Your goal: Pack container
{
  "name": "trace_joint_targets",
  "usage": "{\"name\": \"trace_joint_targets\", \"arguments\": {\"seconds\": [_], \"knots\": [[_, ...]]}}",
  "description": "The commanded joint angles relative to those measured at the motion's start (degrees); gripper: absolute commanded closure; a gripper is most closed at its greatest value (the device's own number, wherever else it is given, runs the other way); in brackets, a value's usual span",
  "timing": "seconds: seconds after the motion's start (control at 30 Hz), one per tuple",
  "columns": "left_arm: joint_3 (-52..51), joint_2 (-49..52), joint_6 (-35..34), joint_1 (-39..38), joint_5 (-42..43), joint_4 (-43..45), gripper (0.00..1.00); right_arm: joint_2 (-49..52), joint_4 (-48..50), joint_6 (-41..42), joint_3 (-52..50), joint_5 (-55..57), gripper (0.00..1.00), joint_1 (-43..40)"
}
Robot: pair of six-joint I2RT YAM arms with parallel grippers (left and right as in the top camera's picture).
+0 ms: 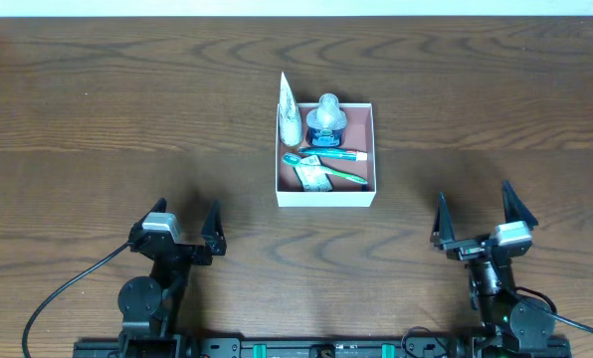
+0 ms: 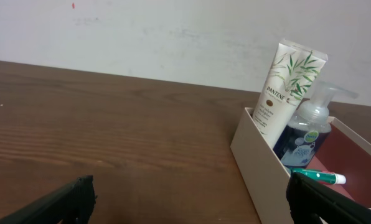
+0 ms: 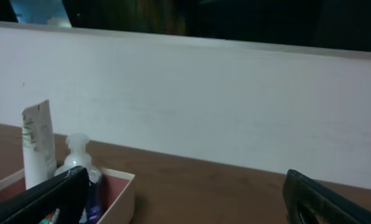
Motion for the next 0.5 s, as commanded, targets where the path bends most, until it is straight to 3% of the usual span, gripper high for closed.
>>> {"name": "trace_joint_targets", "arguments": {"seconds": [0.0,0.47], "knots": [[-0.94,-0.35,0.11,0.31,0.61,-2.10,0.02,-0.70,-0.44,-0.68,-0.87,-0.83,0.01,-0.37],[-0.94,-0.35,0.09,0.31,0.61,-2.10,0.02,-0.70,-16.24,-0.70,-0.87,-1.09,0.01,-0.39]]}}
